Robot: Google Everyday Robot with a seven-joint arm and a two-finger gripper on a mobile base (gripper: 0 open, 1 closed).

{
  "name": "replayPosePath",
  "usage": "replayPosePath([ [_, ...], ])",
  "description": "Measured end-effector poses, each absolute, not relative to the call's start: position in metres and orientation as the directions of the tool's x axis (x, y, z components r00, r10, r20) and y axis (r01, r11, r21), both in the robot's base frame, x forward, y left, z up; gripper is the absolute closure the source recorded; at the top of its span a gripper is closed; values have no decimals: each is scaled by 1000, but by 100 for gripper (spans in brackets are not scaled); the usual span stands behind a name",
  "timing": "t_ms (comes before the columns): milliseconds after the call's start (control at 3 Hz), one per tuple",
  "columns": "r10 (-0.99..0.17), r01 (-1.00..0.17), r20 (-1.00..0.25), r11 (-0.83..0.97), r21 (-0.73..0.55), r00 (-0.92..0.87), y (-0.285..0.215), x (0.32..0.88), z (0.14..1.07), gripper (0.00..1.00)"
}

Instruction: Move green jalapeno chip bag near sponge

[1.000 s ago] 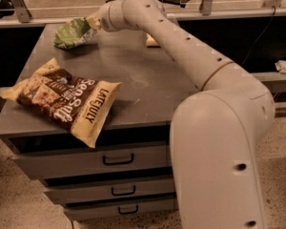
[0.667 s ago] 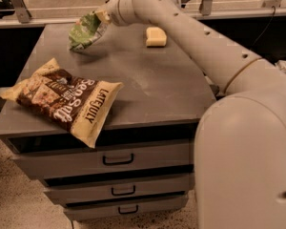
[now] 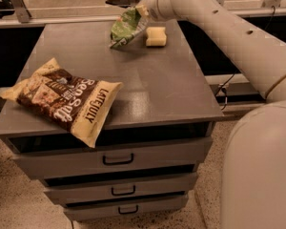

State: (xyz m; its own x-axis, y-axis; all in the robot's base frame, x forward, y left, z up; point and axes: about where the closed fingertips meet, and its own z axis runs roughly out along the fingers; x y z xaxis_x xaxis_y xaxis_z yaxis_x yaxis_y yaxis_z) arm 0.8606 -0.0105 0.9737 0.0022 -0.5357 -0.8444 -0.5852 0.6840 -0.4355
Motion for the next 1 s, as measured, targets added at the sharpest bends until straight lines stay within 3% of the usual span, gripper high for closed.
replayPosePath([
  [333, -538, -575, -843, 694, -433, -14, -37, 875, 961, 100],
  [1000, -522, -615, -853, 673, -410, -2, -27, 901, 942, 100],
])
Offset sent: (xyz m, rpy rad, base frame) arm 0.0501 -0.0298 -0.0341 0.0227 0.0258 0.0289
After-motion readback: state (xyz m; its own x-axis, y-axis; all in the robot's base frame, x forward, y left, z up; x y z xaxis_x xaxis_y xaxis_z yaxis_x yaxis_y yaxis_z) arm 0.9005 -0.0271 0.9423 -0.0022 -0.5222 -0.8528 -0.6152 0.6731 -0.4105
